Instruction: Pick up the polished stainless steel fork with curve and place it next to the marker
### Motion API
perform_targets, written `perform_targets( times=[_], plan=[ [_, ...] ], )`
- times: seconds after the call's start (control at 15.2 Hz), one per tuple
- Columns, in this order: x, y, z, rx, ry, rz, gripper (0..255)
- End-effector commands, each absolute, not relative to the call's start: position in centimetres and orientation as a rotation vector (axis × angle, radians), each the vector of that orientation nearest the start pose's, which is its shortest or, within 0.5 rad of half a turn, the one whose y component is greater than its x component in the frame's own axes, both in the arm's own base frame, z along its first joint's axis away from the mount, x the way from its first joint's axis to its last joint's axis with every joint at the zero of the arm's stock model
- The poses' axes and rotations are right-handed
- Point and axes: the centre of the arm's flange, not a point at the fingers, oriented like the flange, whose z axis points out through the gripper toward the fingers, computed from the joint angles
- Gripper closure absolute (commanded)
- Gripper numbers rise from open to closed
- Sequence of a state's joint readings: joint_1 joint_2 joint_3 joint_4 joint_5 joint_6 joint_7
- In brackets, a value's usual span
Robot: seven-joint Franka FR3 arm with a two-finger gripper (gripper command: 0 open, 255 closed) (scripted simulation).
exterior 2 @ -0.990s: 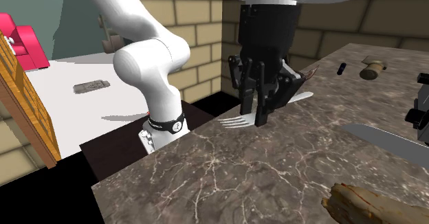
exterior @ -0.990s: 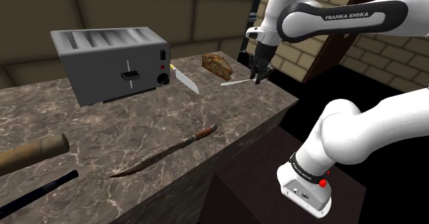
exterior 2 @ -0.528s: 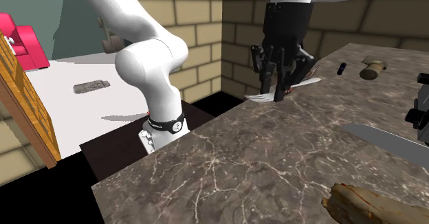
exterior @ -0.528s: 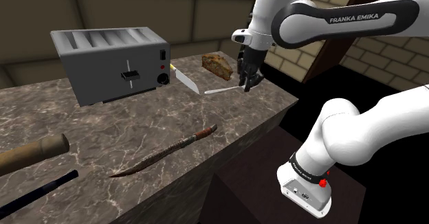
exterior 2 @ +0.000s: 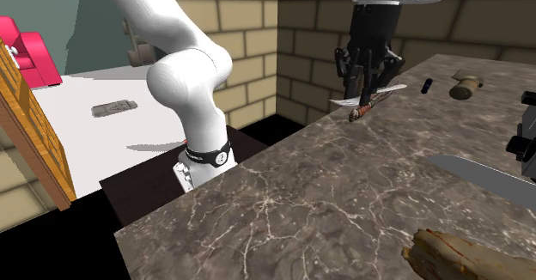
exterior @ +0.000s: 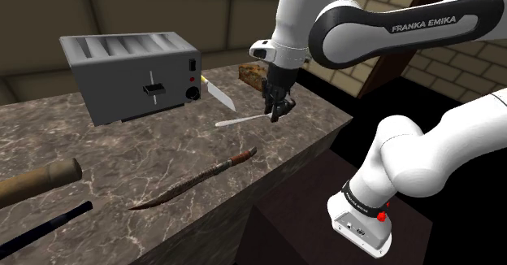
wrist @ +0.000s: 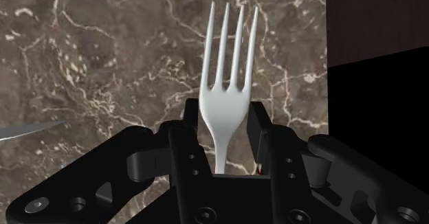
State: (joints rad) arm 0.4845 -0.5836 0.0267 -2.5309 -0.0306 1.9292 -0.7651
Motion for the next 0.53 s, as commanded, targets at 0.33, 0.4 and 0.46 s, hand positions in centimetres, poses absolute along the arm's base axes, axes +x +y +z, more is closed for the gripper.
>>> perform_targets(
  times=[0.33,0.4,0.46],
  plan=[
    [31.1,26.9,46.9,-2.551,-1.901,0.038,255],
    [30.9,28.2,46.9,-2.551,-1.901,0.038,255],
    [30.7,29.6,46.9,-2.551,-1.901,0.038,255]
  ],
)
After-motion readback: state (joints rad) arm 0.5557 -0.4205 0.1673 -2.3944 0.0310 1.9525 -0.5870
